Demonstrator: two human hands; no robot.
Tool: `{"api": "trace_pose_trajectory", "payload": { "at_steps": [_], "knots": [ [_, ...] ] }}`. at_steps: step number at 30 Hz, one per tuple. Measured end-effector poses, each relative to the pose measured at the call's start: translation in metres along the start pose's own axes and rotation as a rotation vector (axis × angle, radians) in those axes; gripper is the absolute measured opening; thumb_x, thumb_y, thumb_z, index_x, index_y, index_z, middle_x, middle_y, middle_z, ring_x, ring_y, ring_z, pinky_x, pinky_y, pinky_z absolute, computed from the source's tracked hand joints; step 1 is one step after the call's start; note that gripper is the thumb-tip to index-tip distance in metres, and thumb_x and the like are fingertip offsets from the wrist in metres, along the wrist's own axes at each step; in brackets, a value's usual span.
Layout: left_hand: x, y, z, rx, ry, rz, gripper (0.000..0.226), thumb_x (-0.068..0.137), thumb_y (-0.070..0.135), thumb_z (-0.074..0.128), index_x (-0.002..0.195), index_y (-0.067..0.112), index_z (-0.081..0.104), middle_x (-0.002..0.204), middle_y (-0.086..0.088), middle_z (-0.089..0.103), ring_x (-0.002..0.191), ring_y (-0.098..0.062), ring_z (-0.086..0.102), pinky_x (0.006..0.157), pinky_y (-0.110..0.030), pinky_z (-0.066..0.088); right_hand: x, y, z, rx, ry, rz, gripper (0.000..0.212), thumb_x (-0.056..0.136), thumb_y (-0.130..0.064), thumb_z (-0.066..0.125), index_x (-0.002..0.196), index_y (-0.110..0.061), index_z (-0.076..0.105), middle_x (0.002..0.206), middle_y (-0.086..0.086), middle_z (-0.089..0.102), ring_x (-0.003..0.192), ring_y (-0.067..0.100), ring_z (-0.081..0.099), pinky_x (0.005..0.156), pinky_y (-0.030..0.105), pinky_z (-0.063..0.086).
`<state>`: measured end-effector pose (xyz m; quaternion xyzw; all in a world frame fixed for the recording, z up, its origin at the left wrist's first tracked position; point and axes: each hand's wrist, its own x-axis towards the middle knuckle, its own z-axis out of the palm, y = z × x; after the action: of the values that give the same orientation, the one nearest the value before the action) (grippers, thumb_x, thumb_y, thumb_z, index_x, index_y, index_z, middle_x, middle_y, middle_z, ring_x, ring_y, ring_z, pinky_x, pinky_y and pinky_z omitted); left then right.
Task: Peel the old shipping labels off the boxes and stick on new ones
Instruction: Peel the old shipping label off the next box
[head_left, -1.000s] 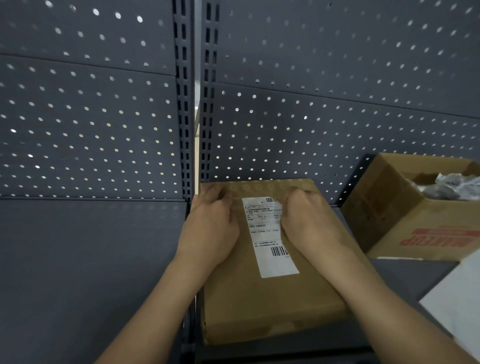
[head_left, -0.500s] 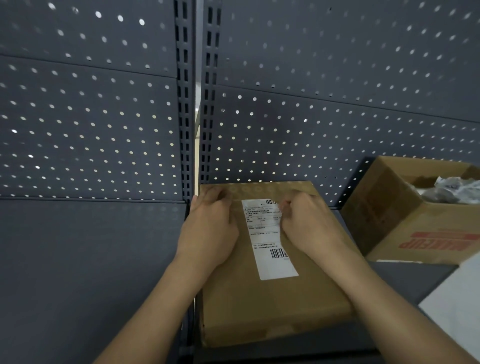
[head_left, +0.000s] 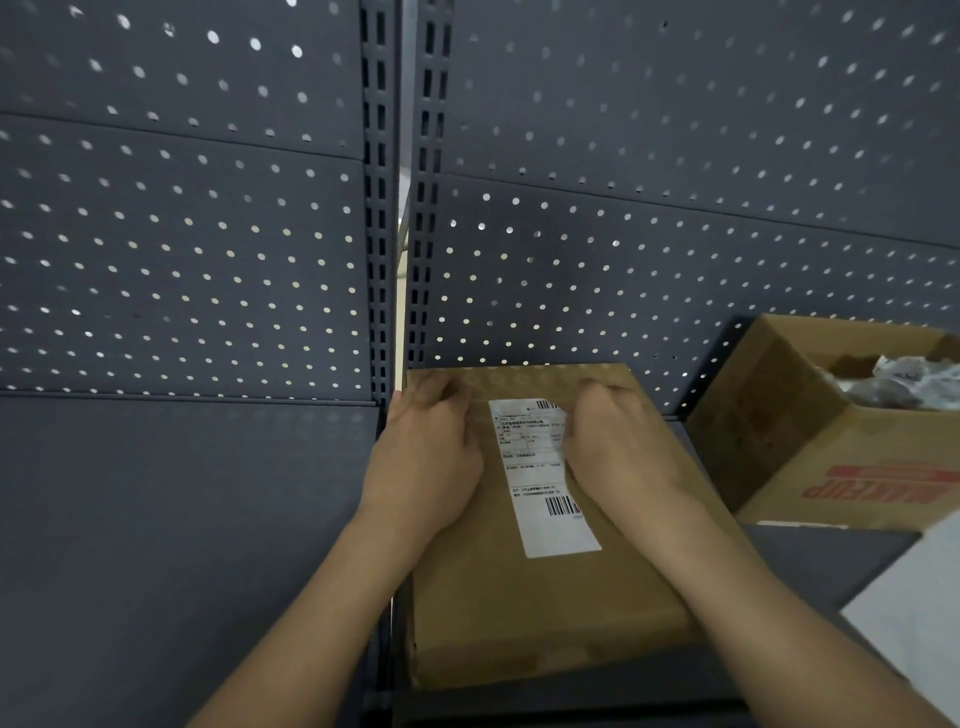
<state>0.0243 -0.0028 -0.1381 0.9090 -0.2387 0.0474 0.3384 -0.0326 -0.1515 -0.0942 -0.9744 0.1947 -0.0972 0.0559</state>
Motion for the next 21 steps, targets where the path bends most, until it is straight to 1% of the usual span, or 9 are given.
{"api": "trace_pose_trajectory", "payload": {
  "at_steps": [2, 4, 7, 10, 12, 14, 16, 18, 21],
  "knots": [
    [0.0, -0.001, 0.001, 0.005, -0.006, -0.007, 0.036, 0.091, 0.007, 0.04, 0.12, 0.008, 0.061, 0.141, 0.001, 0.044, 0.132, -0.027, 0.037, 0.108, -0.049, 0.038, -0.002, -0.007, 0.002, -0.076, 0.011, -0.001, 0.011, 0.09, 0.002, 0.048, 0.092, -0.006, 0.055, 0.097, 0.012, 0.063, 0.096, 0.03, 0.062, 0.063, 0.031, 0.039],
    [0.0, -0.002, 0.001, 0.01, -0.004, -0.01, 0.036, 0.09, 0.007, 0.04, 0.119, 0.008, 0.061, 0.141, 0.001, 0.044, 0.132, -0.028, 0.038, 0.106, -0.05, 0.039, -0.002, -0.011, 0.008, -0.138, 0.023, -0.006, 0.02, 0.092, 0.003, 0.045, 0.107, -0.002, 0.057, 0.107, 0.013, 0.063, 0.102, 0.029, 0.061, 0.068, 0.033, 0.046],
    [0.001, -0.001, 0.001, 0.021, -0.005, -0.016, 0.036, 0.09, 0.008, 0.041, 0.12, 0.01, 0.06, 0.14, 0.002, 0.044, 0.131, -0.029, 0.039, 0.105, -0.05, 0.04, -0.001, -0.011, 0.013, -0.187, 0.05, -0.027, 0.025, 0.094, 0.001, 0.042, 0.115, -0.002, 0.054, 0.113, 0.013, 0.061, 0.106, 0.028, 0.059, 0.073, 0.031, 0.048],
    [0.002, -0.001, 0.001, 0.036, -0.022, -0.021, 0.035, 0.09, 0.008, 0.041, 0.12, 0.01, 0.06, 0.14, 0.002, 0.044, 0.13, -0.03, 0.039, 0.103, -0.05, 0.042, 0.0, -0.007, 0.011, -0.162, 0.039, -0.063, 0.023, 0.092, 0.002, 0.044, 0.111, -0.002, 0.056, 0.108, 0.013, 0.062, 0.102, 0.028, 0.061, 0.068, 0.03, 0.043],
    [0.002, -0.002, 0.001, 0.034, -0.02, -0.02, 0.034, 0.09, 0.008, 0.04, 0.118, 0.011, 0.06, 0.14, 0.003, 0.044, 0.129, -0.031, 0.04, 0.099, -0.048, 0.046, 0.003, 0.002, 0.008, -0.096, -0.005, -0.099, 0.017, 0.089, 0.001, 0.048, 0.098, -0.004, 0.061, 0.099, 0.01, 0.064, 0.094, 0.027, 0.063, 0.065, 0.028, 0.043],
    [0.002, -0.002, 0.0, 0.032, -0.017, -0.016, 0.033, 0.089, 0.008, 0.04, 0.115, 0.012, 0.059, 0.138, 0.003, 0.045, 0.127, -0.031, 0.041, 0.09, -0.044, 0.05, 0.007, 0.013, 0.004, 0.021, -0.053, -0.116, 0.018, 0.085, 0.001, 0.048, 0.089, -0.003, 0.065, 0.091, 0.009, 0.066, 0.089, 0.026, 0.063, 0.068, 0.028, 0.049],
    [0.002, -0.002, 0.0, 0.03, -0.015, -0.016, 0.033, 0.089, 0.008, 0.04, 0.115, 0.012, 0.059, 0.138, 0.004, 0.045, 0.126, -0.03, 0.042, 0.086, -0.042, 0.05, 0.009, 0.024, -0.003, 0.188, -0.024, -0.066, 0.022, 0.087, 0.0, 0.046, 0.092, -0.006, 0.067, 0.092, 0.005, 0.065, 0.089, 0.021, 0.06, 0.066, 0.021, 0.044],
    [0.001, -0.001, -0.001, 0.027, -0.005, -0.007, 0.034, 0.09, 0.008, 0.04, 0.118, 0.012, 0.059, 0.138, 0.004, 0.045, 0.127, -0.029, 0.041, 0.09, -0.042, 0.049, 0.009, 0.029, -0.009, 0.297, 0.005, -0.002, 0.023, 0.095, -0.007, 0.045, 0.098, -0.011, 0.067, 0.1, 0.002, 0.064, 0.094, 0.02, 0.06, 0.071, 0.026, 0.043],
    [0.001, -0.002, 0.0, 0.017, 0.001, 0.006, 0.036, 0.091, 0.008, 0.04, 0.121, 0.011, 0.06, 0.141, 0.003, 0.044, 0.131, -0.027, 0.039, 0.102, -0.046, 0.043, 0.008, 0.028, -0.011, 0.279, -0.042, -0.022, 0.023, 0.1, -0.015, 0.046, 0.1, -0.01, 0.068, 0.106, 0.007, 0.066, 0.101, 0.026, 0.06, 0.078, 0.031, 0.045]
  ]
}}
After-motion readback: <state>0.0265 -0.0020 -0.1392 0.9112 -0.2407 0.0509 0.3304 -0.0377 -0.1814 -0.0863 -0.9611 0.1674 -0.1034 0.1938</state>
